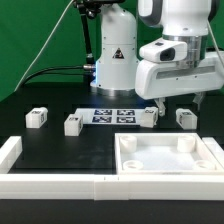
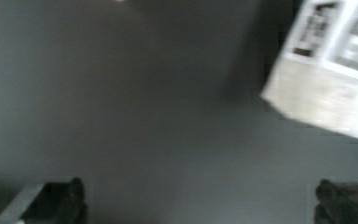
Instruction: Assemble one leg
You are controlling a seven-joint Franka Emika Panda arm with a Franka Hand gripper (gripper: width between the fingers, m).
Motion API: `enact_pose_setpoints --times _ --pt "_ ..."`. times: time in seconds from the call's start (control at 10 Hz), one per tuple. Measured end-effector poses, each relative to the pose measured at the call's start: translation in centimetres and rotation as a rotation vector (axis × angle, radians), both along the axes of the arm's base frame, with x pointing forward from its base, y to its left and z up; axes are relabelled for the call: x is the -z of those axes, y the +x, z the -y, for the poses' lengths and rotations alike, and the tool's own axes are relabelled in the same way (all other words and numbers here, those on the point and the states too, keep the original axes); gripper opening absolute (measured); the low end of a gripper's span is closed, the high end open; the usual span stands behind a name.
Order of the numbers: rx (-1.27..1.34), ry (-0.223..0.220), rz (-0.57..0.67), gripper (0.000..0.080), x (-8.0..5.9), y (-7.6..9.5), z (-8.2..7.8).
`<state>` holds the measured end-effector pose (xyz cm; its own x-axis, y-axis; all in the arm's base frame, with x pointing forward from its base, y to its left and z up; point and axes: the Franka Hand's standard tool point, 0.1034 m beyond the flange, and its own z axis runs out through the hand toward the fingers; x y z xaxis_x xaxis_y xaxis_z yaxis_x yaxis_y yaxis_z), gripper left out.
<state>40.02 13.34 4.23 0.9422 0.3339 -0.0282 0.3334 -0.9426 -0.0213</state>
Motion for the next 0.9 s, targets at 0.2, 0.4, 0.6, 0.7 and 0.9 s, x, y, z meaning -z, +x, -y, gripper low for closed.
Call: enact_pose_setpoints --times 0.2,0.4,0.6,0.7,0.9 --pt "0.016 0.005 -0.005 0.0649 0.2 -1.1 -1.9" --pt "0.021 0.004 -0.02 0.0649 0.2 -1.4 -2.1" --pt "0.018 -0.002 -0.031 0.0649 0.2 -1.3 -2.1" --pt "0.016 -0.02 -0.069 0.0649 0.3 -1.7 -1.9" --pt "0.012 -0.111 -0.264 0.0649 0.1 -1.8 -1.3"
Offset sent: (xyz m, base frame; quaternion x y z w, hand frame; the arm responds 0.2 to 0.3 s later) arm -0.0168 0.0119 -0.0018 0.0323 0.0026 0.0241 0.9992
